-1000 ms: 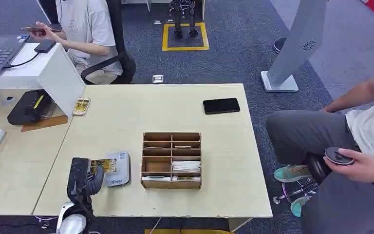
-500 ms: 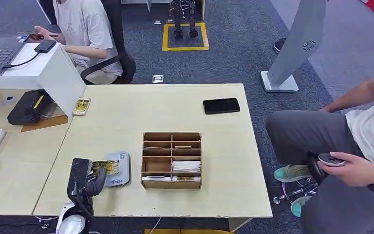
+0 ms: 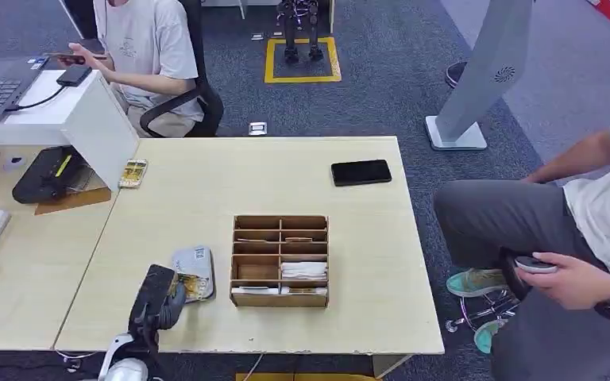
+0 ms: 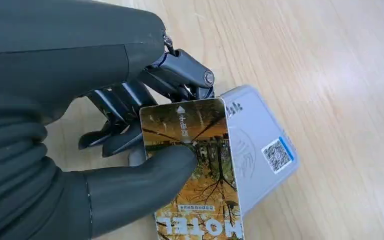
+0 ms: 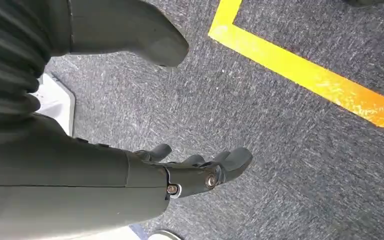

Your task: Pass the card to the sensor for recognition and then transmit it.

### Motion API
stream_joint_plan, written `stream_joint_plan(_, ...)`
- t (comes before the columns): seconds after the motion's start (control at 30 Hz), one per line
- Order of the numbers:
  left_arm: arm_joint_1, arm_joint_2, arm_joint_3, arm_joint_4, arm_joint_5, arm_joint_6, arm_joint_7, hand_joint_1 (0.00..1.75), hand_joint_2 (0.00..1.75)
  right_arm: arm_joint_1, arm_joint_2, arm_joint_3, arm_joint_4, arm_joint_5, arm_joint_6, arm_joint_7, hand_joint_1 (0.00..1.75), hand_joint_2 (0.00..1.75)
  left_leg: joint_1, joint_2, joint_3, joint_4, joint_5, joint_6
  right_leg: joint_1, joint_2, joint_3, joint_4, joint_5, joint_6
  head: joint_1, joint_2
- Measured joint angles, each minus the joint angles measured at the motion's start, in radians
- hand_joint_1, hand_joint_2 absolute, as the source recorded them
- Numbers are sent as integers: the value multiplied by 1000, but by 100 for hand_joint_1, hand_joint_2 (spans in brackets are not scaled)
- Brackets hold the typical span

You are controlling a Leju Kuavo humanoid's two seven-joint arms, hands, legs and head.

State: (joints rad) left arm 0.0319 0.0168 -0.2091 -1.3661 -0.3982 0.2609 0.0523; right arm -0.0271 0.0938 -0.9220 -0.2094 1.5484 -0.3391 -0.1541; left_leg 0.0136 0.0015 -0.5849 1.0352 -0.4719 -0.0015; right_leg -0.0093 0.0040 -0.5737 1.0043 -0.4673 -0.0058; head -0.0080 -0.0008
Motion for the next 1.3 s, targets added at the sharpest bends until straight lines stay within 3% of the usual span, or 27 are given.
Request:
stream_joint_plan(0.53,8,1,-6,2,-42,-12,0,175,175,0,0,1,0,0,1,5,0,175,0,0,0,0,0,0,0,0,0,0,0,0,0,0)
stream_joint_plan(0.77,14,-2,-13,2,-211,-2,22,175,175,0,0,2,0,0,16,0,0,175,0,0,0,0,0,0,0,0,0,0,0,0,0,0)
stream_joint_plan(0.97,17,-9,-13,5,-230,-1,26,175,175,0,0,8,0,0,18,1,0,175,0,0,0,0,0,0,0,0,0,0,0,0,0,0)
stream_joint_plan(1.13,20,-16,-13,5,-159,-45,26,175,175,0,0,17,0,0,18,4,0,175,0,0,0,0,0,0,0,-1,1,0,0,0,0,0)
stream_joint_plan(1.3,35,-20,7,-5,54,-129,10,175,175,1,0,26,0,0,14,5,0,175,0,-1,0,0,0,0,0,-1,1,0,0,0,0,0)
